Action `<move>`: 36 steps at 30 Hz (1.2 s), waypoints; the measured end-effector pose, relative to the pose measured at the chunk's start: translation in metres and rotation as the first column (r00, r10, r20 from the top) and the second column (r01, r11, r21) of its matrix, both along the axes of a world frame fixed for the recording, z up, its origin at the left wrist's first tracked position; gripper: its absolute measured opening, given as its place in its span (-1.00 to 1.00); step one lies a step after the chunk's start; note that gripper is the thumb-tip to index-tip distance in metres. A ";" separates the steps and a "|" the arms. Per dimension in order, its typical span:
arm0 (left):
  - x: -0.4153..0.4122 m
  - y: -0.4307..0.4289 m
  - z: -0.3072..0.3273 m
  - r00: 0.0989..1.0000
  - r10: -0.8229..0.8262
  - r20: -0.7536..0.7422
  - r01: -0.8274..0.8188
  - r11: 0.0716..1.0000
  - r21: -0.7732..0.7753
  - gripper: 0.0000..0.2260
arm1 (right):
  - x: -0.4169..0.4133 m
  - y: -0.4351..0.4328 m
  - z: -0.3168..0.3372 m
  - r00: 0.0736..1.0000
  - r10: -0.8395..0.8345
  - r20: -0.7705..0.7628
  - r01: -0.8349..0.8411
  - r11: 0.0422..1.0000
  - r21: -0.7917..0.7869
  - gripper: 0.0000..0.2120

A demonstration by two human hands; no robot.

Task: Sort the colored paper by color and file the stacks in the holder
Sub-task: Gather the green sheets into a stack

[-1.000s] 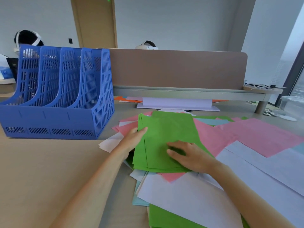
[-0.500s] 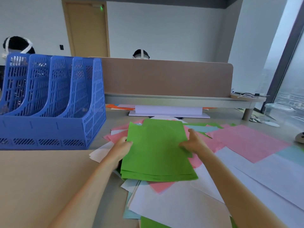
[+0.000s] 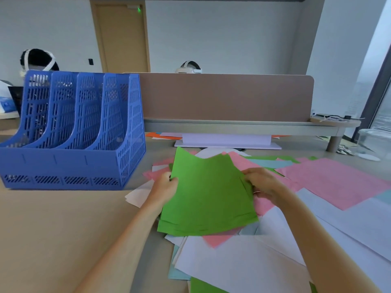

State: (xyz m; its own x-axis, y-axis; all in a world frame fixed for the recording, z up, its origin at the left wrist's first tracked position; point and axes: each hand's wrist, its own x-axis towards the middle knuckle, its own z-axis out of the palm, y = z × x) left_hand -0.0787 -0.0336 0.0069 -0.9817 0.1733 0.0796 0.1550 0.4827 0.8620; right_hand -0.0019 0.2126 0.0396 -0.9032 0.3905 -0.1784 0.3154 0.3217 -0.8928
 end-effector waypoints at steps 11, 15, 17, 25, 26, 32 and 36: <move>0.001 -0.005 0.003 0.991 0.129 -0.039 -0.129 0.992 0.020 -0.78 | 0.006 -0.011 -0.003 0.938 0.075 -0.338 -0.106 0.992 -0.074 -0.74; 0.009 -0.002 0.013 0.997 0.063 0.047 -0.075 0.946 0.316 -0.58 | 0.010 -0.018 0.000 0.847 0.046 -0.529 -0.138 0.981 -0.136 -0.80; 0.017 0.003 0.020 0.996 0.065 -0.059 -0.036 0.915 0.402 -0.72 | 0.012 -0.022 0.005 0.805 0.042 -0.592 -0.153 0.978 -0.139 -0.83; 0.035 -0.002 0.056 0.796 0.370 -0.479 -0.038 0.820 0.571 -0.83 | 0.023 -0.044 0.027 0.640 0.098 -0.762 -0.157 0.988 -0.006 -0.89; 0.036 -0.003 0.056 0.786 0.371 -0.495 -0.039 0.829 0.559 -0.82 | 0.024 -0.046 0.028 0.640 0.109 -0.760 -0.148 0.989 0.017 -0.91; 0.038 -0.001 0.050 0.854 0.254 -0.453 -0.034 0.898 0.440 -0.70 | 0.024 -0.047 0.026 0.674 0.094 -0.733 -0.076 0.995 0.058 -0.88; 0.047 0.000 0.055 0.873 0.225 -0.433 -0.008 0.893 0.450 -0.55 | 0.024 -0.048 0.026 0.631 0.024 -0.775 0.013 0.999 0.042 -0.71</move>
